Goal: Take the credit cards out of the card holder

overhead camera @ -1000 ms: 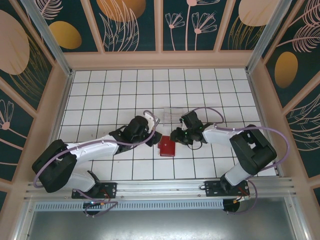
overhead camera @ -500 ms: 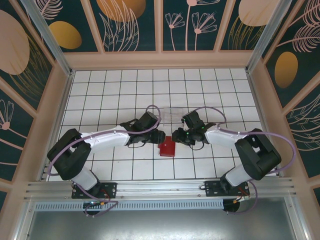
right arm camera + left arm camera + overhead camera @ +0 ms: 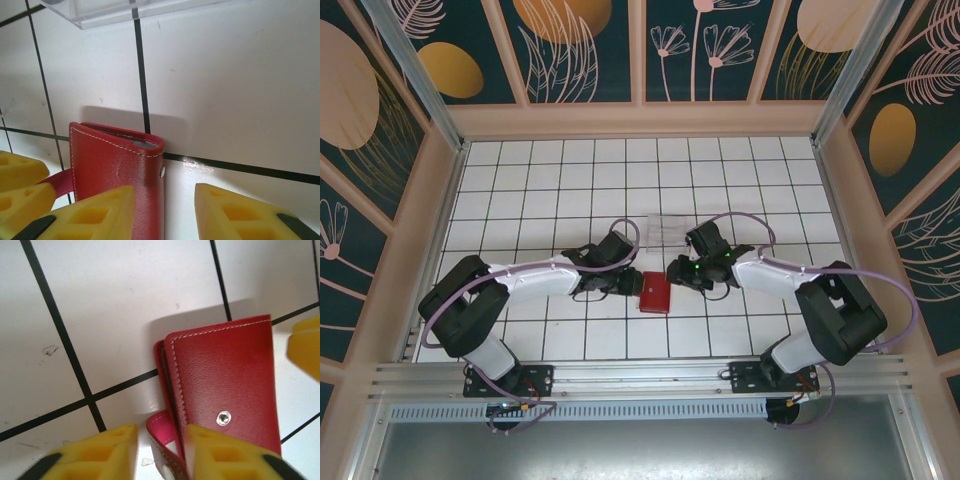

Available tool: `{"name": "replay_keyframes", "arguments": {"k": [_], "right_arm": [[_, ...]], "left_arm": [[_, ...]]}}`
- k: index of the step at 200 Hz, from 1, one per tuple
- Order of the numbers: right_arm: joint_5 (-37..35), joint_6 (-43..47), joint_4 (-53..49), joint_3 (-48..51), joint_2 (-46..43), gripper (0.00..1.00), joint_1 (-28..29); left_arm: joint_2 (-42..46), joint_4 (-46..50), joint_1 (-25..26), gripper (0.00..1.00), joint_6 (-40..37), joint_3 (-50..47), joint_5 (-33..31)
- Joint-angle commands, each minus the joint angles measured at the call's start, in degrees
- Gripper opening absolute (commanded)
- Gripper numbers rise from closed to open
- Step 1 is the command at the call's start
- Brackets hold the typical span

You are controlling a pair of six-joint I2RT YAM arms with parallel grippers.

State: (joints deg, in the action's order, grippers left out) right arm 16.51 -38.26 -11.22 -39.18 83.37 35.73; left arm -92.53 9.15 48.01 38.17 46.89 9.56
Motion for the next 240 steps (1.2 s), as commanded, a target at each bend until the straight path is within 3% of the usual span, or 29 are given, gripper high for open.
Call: {"name": "replay_keyframes", "arguments": {"k": [1,26,80,152,199,215,240], "right_arm": [[-2.1,-0.8,-2.5,-2.1,-2.1,0.37,0.9],[-3.0,-0.8,-4.7,-4.3,-1.7,0.37,2.6],[-8.3,-0.7,-12.5,-13.3,4.8,0.4,9.4],[-17.1,0.5,-23.7,-24.5,12.8,0.73,14.7],[-16.6,3.8,-27.0,-27.9,17.4,0.87,16.7],[-15.3,5.1,-27.3,-29.0,18.9,0.97,17.3],[-14.0,5.8,-27.5,-30.3,21.5,0.99,17.8]], "left_arm": [[1.3,-1.1,0.3,0.21,1.5,-1.9,-1.0],[2.4,-4.2,0.3,0.11,3.0,-3.7,-0.4],[8.3,-18.6,0.0,0.07,11.3,-13.0,3.2],[9.6,-28.8,-1.8,0.06,15.7,-21.8,5.7],[9.4,-37.1,-3.9,0.07,17.6,-26.9,9.3],[8.7,-38.2,-4.2,0.07,17.8,-27.4,10.3],[8.2,-41.1,-4.4,0.07,18.5,-28.8,11.4]]}}
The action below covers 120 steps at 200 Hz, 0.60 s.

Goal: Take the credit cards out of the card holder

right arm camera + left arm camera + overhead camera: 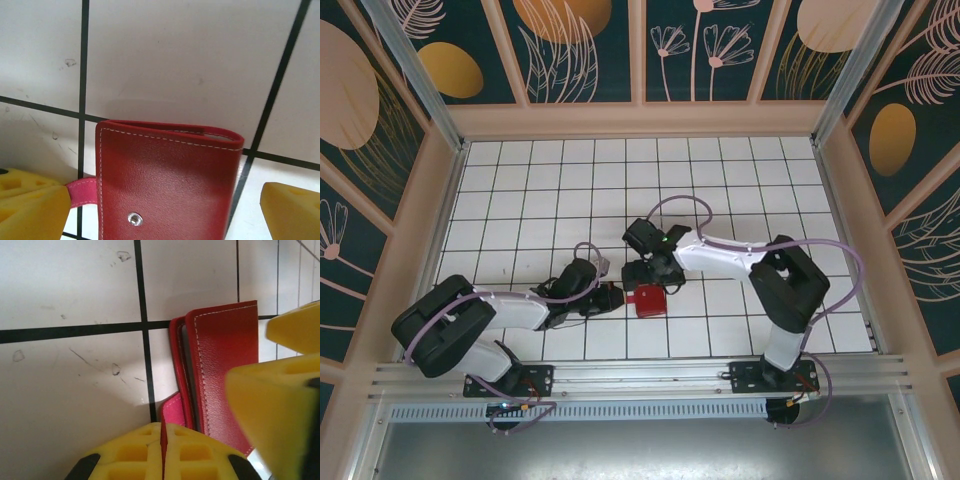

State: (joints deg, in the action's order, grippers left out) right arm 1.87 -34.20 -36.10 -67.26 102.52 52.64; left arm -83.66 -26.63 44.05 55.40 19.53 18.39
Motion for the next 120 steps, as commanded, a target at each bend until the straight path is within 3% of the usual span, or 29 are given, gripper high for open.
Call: {"name": "replay_keyframes", "arguments": {"k": [1,89,120], "right_arm": [[0.7,1.8,-2.7,-2.3,2.4,0.99,0.9],[-1.2,1.6,-4.7,-2.3,5.3,0.99,1.2],[-1.1,1.1,-3.8,-1.4,4.1,0.99,1.2]], "left_arm": [[-0.7,-5.4,-0.5,0.07,1.3,-1.4,2.6],[-0.9,-8.2,-1.6,0.07,1.6,-3.2,3.9],[-1.5,-14.2,-2.0,0.06,3.9,-6.0,4.6]]}}
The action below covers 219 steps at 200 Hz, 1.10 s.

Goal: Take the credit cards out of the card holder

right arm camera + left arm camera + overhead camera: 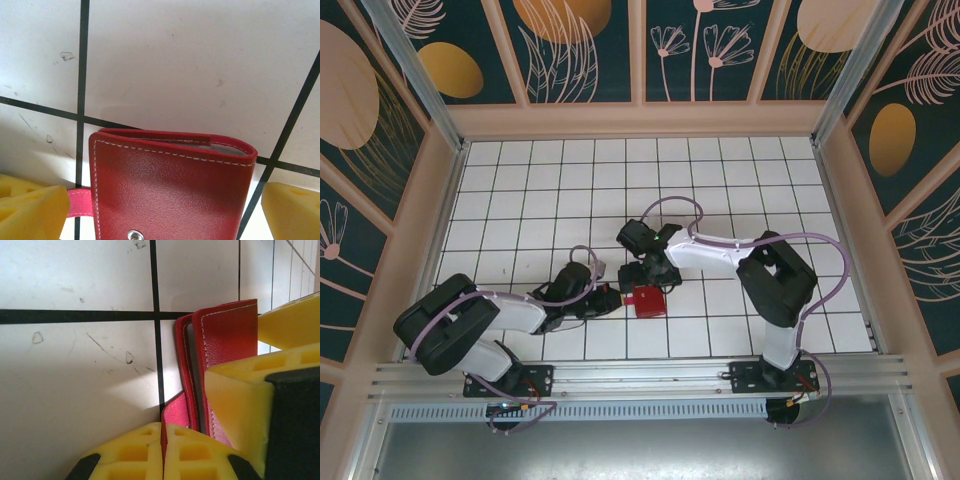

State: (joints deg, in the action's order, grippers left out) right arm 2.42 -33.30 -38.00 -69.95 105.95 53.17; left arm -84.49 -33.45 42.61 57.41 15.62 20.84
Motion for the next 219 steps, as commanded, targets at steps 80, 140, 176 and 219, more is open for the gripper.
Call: {"name": "replay_keyframes", "arguments": {"k": [80,140,176,219], "right_arm": [[-0.2,0.7,-0.9,3.2,-0.2,0.99,0.8],[-3.0,0.8,-3.5,2.6,-1.9,0.99,0.8],[-5.3,1.0,-5.1,2.4,-3.4,0.99,0.5],[-5.8,1.0,-5.7,2.5,-5.0,0.99,0.3]], "left_arm": [[-4.2,-15.4,-1.0,0.05,3.9,-4.1,4.8],[-2.2,-10.9,-1.3,0.05,2.4,-3.2,4.1],[-0.4,-7.7,-1.2,0.05,1.2,-3.0,3.2],[-0.2,-6.7,-1.3,0.05,0.9,-2.7,2.9]]}}
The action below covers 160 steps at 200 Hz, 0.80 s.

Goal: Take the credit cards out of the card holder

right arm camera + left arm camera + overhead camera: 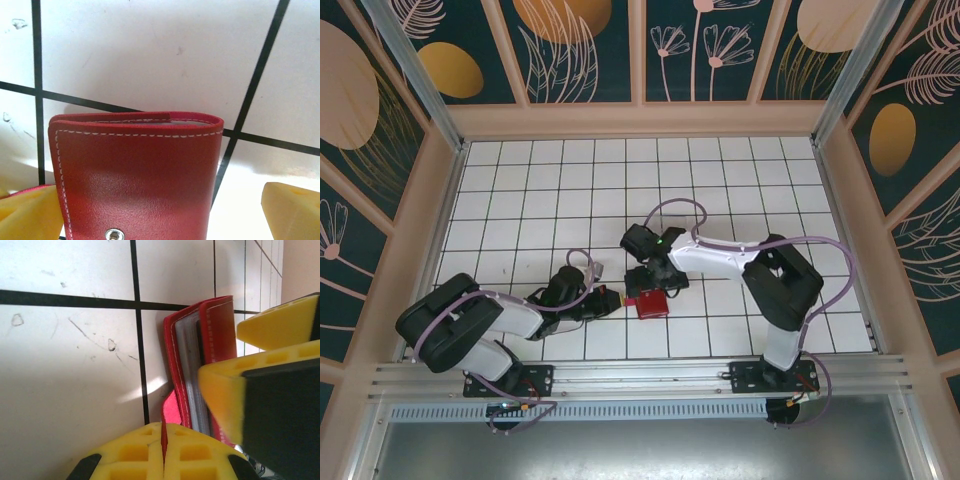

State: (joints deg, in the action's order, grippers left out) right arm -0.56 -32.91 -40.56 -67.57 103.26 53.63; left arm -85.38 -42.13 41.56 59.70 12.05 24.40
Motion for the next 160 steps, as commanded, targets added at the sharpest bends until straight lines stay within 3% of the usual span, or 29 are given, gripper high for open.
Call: {"name": "replay_keyframes", "arguments": {"k": [1,62,160], "right_arm": [[-2.8,0.6,-3.1,0.1,-2.3,0.99,-0.2],[-3.9,0.6,-4.2,0.8,-4.5,0.99,-0.8],[-5.1,1.5,-5.2,3.7,-10.0,0.96,-4.5]], "left_arm": [[0.7,2.0,-0.3,0.05,-1.4,0.9,-0.7],[0.9,4.1,-0.3,0.05,-2.1,1.6,-1.5],[5.8,17.3,-1.8,0.04,-6.9,4.8,-6.0]]}}
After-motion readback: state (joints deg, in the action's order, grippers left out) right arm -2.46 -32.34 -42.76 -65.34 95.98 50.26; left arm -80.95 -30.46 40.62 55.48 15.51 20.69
